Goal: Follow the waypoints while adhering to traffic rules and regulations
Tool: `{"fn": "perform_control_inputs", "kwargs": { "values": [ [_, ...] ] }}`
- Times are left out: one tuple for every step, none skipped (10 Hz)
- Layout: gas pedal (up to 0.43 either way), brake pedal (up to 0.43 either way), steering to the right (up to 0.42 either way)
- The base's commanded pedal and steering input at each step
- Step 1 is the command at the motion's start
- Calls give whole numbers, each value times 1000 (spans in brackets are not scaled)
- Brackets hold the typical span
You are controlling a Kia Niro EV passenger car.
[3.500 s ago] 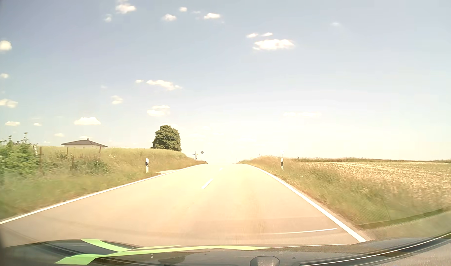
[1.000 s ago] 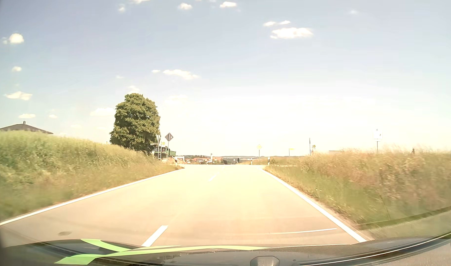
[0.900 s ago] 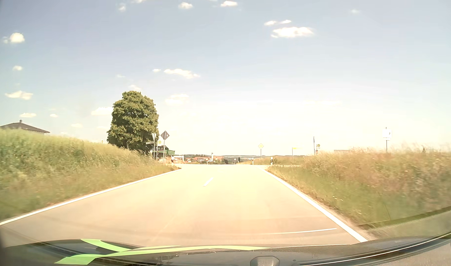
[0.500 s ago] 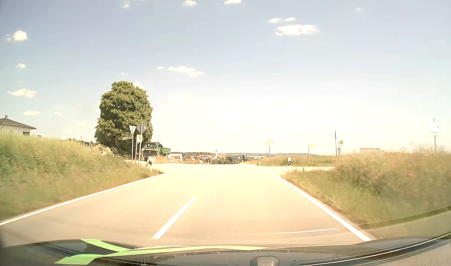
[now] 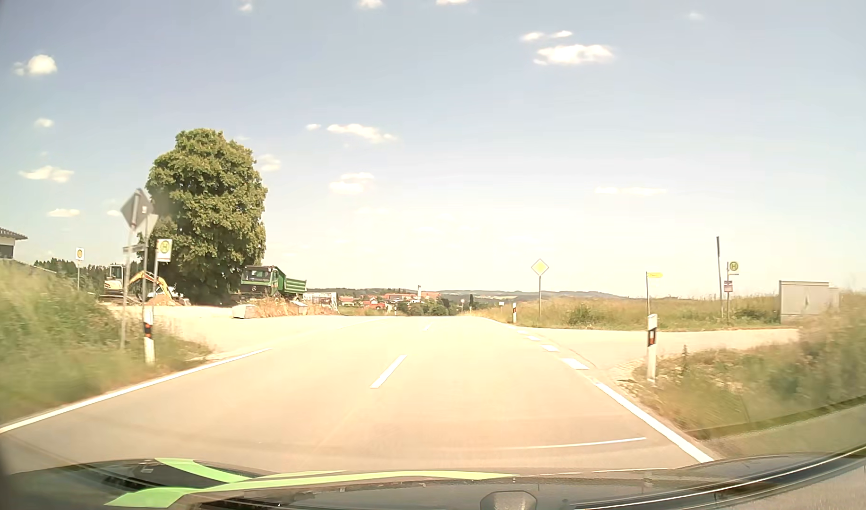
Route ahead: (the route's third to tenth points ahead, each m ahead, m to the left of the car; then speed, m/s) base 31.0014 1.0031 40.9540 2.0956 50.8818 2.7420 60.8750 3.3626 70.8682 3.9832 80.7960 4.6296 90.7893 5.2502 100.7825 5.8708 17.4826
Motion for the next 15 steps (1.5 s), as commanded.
{"fn": "perform_control_inputs", "kwargs": {
  "values": [
    [228,0,-4],
    [228,0,-4],
    [228,0,-4],
    [228,0,-4],
    [228,0,-4],
    [228,0,-4],
    [228,0,-4],
    [228,0,-4],
    [228,0,-4],
    [228,0,-4],
    [228,0,-4],
    [220,0,-4],
    [220,0,-4],
    [220,0,-4],
    [220,0,-5]
  ]
}}
